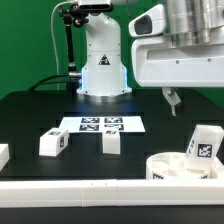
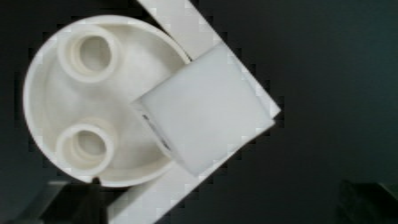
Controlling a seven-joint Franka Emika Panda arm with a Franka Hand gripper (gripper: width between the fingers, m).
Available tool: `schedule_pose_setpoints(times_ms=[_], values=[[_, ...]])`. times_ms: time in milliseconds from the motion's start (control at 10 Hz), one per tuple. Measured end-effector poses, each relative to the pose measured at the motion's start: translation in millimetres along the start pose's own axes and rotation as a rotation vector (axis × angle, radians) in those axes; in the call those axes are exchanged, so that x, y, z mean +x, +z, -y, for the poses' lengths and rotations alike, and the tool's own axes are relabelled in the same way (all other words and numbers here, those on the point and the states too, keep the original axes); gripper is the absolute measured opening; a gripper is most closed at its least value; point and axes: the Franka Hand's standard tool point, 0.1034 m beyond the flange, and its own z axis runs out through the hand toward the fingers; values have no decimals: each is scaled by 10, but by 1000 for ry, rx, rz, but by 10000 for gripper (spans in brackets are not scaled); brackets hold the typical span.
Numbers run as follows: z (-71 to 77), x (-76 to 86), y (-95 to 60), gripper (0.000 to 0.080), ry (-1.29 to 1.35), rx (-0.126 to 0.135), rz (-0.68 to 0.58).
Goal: Assemble stool
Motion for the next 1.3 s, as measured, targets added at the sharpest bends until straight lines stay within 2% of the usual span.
schedule_pose_setpoints(times_ms=[100,400,600,800,1100,1200,1300], values=[[-4,9,-11,648,-59,8,2],[-7,4,1,648,-315,3,1],[57,-52,-8,648,-570,-30,-12],[102,-106,5,648,-798,-35,-9],[86,-92,8,648,-967,-37,-5],[78,-84,11,648,-1071,-43,-5],[100,-64,33,648,-1224,-63,-42]])
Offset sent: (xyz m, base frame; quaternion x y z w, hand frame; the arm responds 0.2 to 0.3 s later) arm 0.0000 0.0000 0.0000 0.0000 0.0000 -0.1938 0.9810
